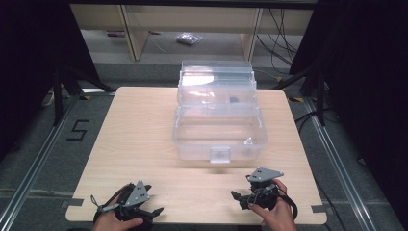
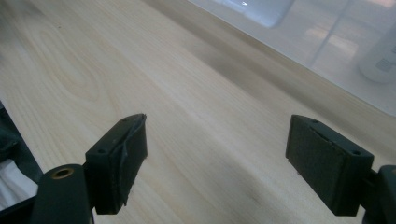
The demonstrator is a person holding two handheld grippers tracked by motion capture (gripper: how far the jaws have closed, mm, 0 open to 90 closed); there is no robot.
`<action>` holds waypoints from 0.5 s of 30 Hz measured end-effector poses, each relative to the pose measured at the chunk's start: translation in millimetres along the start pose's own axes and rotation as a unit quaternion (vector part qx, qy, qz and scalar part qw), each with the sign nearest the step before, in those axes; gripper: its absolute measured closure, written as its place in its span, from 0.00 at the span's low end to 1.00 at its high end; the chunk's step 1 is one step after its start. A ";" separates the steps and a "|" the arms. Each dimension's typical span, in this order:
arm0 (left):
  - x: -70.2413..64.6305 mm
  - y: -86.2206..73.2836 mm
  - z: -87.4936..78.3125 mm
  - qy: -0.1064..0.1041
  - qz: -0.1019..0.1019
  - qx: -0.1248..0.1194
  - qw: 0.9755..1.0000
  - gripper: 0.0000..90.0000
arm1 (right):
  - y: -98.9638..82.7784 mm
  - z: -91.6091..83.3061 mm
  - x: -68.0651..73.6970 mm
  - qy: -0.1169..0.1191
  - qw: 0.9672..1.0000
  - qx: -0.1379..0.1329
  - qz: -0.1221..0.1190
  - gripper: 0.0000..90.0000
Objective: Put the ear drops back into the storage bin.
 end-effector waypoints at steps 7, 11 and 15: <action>1.4 0.1 -0.2 -0.001 0.006 0.007 1.000 0.18 | -10.9 -3.1 -0.3 -0.002 1.000 0.009 0.018 0.23; 0.9 -0.2 0.0 -0.001 0.002 0.007 1.000 0.18 | -16.4 -6.3 0.9 -0.003 1.000 0.009 0.030 0.22; 1.1 0.0 -0.1 -0.001 0.004 0.003 1.000 0.18 | -20.8 -10.9 6.6 -0.001 0.999 0.008 0.054 0.22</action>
Point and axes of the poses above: each handheld gripper's, and its own axes: z roughly forward along the jaws, y roughly out of its top, x roughly to its left, the point moved 2 cm from there along z, roughly forward along the jaws, and after that the axes turned 1 degree about z, right-handed, at the moved point
